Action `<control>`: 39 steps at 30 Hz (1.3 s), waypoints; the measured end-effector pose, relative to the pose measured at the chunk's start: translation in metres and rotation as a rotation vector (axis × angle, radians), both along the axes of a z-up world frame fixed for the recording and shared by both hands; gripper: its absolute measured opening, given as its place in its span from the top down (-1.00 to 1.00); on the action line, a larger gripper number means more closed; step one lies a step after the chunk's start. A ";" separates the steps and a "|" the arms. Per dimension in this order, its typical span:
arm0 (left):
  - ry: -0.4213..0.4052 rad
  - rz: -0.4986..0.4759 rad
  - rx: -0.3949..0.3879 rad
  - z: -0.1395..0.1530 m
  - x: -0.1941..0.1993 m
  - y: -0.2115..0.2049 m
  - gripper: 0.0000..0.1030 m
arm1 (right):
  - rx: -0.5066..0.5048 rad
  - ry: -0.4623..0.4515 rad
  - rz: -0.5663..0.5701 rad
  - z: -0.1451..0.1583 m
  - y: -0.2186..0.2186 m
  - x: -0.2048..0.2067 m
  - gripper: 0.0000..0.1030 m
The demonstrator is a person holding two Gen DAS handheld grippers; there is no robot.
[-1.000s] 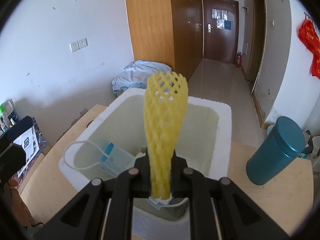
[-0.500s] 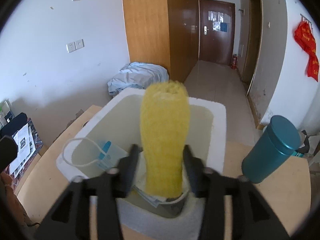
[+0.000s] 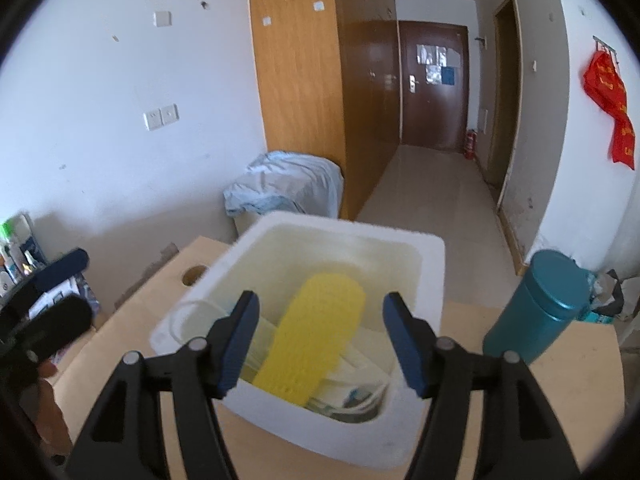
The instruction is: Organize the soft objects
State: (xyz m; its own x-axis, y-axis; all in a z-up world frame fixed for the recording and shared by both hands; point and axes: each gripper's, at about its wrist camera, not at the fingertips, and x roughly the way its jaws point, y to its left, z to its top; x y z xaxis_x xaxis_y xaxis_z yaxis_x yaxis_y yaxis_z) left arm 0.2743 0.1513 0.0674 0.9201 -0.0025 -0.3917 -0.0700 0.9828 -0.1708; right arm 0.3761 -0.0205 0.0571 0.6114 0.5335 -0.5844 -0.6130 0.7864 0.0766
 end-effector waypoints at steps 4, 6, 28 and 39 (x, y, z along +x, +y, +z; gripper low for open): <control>-0.003 0.001 -0.003 0.001 0.000 -0.001 -0.97 | -0.039 0.070 0.016 -0.019 0.013 0.011 -0.33; -0.002 -0.003 -0.005 0.000 0.000 -0.001 -0.97 | -0.085 0.036 0.002 -0.027 0.018 0.009 -0.33; -0.003 0.010 -0.002 0.010 -0.011 -0.007 -0.97 | -0.056 -0.040 -0.038 -0.009 -0.016 -0.029 -0.78; -0.005 0.009 0.006 0.011 -0.032 -0.019 -0.97 | -0.079 -0.003 -0.068 -0.014 -0.032 -0.056 -1.00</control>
State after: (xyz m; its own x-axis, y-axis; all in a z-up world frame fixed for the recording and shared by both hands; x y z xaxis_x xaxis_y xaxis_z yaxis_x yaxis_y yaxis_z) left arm 0.2421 0.1320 0.0779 0.9221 0.0077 -0.3869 -0.0777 0.9831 -0.1657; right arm 0.3198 -0.0530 0.0427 0.6469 0.4431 -0.6206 -0.5578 0.8299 0.0111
